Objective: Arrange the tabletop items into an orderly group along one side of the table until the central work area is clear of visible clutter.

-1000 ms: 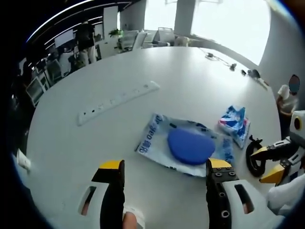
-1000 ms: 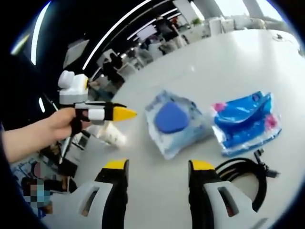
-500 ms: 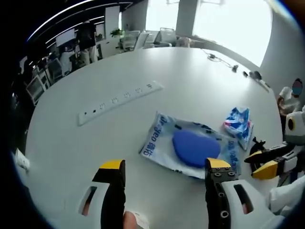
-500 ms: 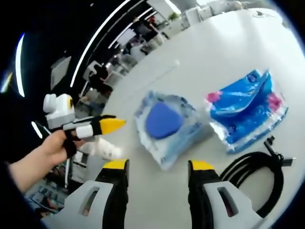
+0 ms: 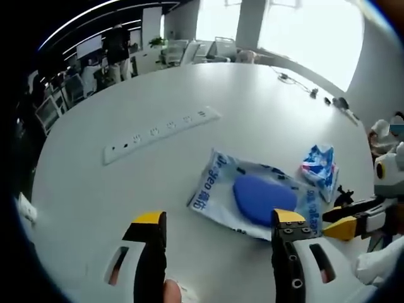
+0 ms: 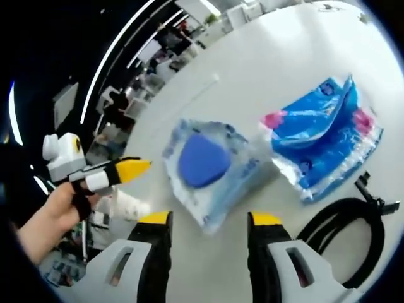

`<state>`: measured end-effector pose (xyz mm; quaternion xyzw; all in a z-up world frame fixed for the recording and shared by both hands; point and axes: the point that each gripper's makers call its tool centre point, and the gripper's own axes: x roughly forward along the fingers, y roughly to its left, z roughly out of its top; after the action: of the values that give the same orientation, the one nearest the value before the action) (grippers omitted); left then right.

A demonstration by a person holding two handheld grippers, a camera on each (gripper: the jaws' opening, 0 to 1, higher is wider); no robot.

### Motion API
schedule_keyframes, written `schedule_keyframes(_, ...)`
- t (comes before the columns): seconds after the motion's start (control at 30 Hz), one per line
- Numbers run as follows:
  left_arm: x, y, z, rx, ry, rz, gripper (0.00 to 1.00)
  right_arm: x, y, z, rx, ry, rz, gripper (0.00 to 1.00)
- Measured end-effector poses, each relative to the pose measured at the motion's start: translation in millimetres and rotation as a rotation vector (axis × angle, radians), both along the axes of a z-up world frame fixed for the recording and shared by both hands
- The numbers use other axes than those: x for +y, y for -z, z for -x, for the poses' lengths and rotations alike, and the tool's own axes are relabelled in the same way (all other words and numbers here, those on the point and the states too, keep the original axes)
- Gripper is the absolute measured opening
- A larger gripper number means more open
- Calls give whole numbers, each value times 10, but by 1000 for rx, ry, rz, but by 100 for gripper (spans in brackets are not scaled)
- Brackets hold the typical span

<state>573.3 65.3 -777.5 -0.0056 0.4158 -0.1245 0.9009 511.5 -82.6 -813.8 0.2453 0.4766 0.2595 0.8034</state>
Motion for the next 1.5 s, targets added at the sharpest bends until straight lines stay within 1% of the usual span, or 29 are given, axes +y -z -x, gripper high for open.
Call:
schedule_keyframes(0.1,8,50,-23,4,-20,13,63,3,20,6,8,6,-4,44)
schedule_keyframes(0.27,-16,113,-57,1,-24,31,63,-19,75,40,15,7,-5,42)
schedule_keyframes(0.33,14,154,-71,10,-65,64,62,-23,80,38,16,9,-10,42)
schedule_keyframes(0.4,45,197,-81,19,-79,77,61,-25,78,39,18,12,-16,41)
schedule_keyframes(0.53,36,212,-109,8,-71,72,60,-43,80,33,37,37,-38,40)
schedule_keyframes(0.63,28,245,-140,1,-69,76,60,-51,85,31,25,28,-26,40)
schedule_keyframes(0.73,34,276,-156,-3,-75,76,58,-65,101,30,26,36,-23,38)
schedule_keyframes(0.93,-22,375,-239,-6,-87,110,55,-75,98,23,33,45,-32,37)
schedule_keyframes(1.07,-22,445,-269,4,-95,117,54,-75,102,-1,40,49,-40,36)
schedule_keyframes(1.2,-42,460,-279,7,-72,112,49,-71,112,-20,39,48,-41,33)
schedule_keyframes(1.3,-51,441,-306,-6,-60,107,46,-70,122,-32,42,48,-40,31)
schedule_keyframes(1.37,-67,447,-310,-3,-45,103,42,-61,130,-45,43,48,-41,30)
schedule_keyframes(1.43,-66,455,-307,2,-44,100,35,-61,136,-45,43,45,-34,28)
schedule_keyframes(1.5,-62,463,-311,4,-47,101,33,-56,140,-52,44,48,-35,27)
